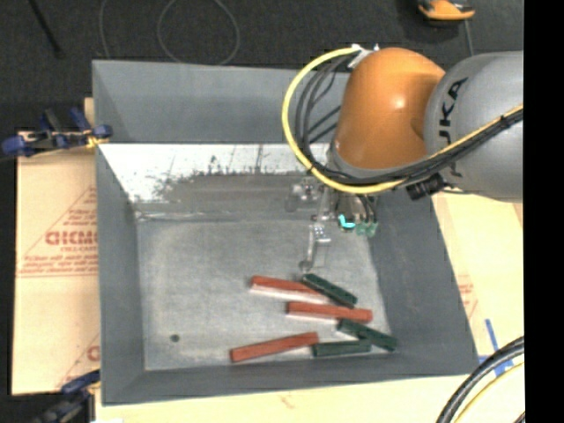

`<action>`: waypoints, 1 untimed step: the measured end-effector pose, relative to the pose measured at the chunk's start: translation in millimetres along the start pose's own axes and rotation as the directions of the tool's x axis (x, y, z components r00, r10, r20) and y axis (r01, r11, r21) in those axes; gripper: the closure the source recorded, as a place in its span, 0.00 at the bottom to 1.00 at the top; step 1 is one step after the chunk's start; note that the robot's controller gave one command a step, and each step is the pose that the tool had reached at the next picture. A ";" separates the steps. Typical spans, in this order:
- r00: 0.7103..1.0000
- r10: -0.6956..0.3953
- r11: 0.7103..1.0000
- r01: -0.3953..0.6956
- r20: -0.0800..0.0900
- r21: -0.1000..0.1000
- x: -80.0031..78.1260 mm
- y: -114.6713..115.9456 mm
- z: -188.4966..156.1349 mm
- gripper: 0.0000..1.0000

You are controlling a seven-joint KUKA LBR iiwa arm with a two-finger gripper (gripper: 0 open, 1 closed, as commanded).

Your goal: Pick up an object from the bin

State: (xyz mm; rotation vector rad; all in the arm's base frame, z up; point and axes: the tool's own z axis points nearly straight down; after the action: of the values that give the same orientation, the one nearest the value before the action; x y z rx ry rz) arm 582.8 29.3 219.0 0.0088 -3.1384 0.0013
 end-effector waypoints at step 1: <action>0.996 0.090 0.996 -0.090 -0.004 -0.002 36.1 19.4 129.7 0.00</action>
Offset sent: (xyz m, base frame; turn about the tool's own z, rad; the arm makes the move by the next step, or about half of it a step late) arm -0.0345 0.0190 -0.1254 0.0929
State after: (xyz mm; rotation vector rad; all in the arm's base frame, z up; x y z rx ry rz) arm 546.2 48.4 89.4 -0.1330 -3.1322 -0.0020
